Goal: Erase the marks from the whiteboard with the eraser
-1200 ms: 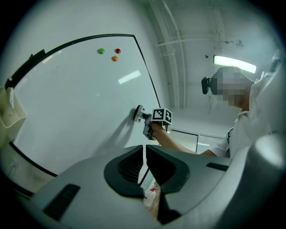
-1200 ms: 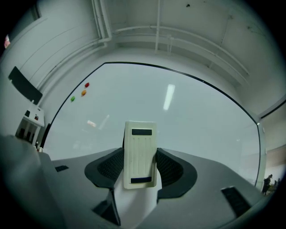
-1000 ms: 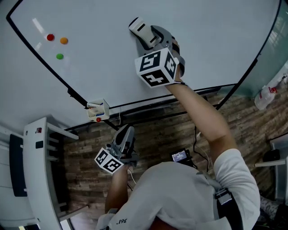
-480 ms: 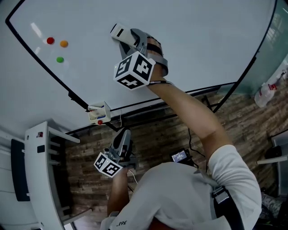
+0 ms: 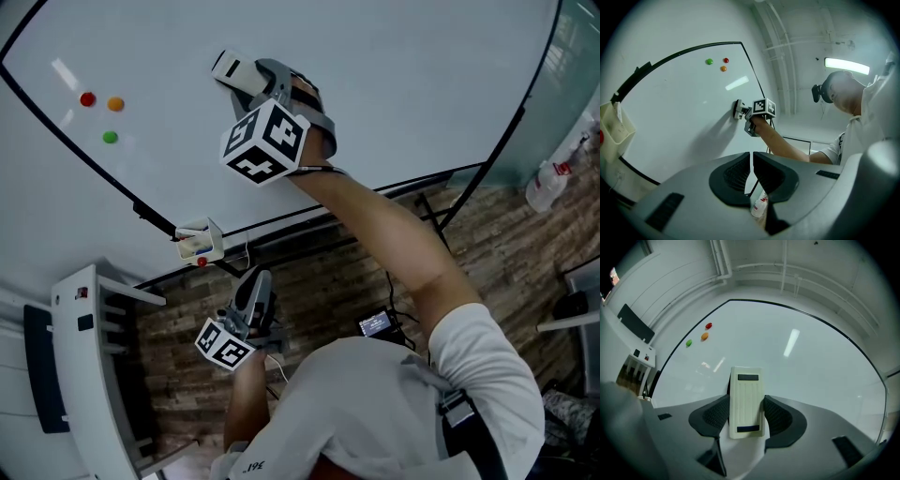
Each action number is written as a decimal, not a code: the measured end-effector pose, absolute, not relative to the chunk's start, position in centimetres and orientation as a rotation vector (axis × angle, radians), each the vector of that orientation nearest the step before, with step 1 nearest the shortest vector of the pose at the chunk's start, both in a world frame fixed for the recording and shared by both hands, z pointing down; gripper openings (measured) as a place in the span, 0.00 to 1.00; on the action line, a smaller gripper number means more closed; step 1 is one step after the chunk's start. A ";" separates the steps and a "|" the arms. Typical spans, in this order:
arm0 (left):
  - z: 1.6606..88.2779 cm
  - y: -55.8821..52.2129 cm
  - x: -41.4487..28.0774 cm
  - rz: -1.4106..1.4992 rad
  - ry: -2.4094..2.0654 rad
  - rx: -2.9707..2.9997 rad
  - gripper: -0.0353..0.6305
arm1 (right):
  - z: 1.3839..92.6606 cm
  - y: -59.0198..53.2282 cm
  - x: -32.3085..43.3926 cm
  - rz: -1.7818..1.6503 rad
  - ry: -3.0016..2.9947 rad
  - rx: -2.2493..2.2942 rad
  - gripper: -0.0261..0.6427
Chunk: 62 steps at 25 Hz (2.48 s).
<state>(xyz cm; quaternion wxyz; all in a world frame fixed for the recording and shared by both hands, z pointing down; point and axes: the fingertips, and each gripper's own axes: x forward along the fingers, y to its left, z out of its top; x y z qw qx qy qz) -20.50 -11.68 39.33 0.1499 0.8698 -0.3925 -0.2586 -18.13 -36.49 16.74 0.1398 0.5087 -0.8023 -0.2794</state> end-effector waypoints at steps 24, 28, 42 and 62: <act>39.3 -13.7 -15.1 -0.693 -1.029 2.529 0.07 | 14.9 -38.9 -7.5 -0.723 -2.284 1.613 0.41; 39.4 -14.0 -14.1 -0.683 -1.013 2.533 0.07 | 14.8 -39.3 -5.5 -0.716 -2.269 1.641 0.41; 39.3 -15.0 -12.1 -0.659 -0.981 2.546 0.07 | 14.8 -40.8 1.2 -0.708 -2.199 1.749 0.41; 39.2 -15.5 -10.8 -0.634 -0.963 2.554 0.07 | 15.5 -42.5 8.8 -0.679 -2.115 1.842 0.41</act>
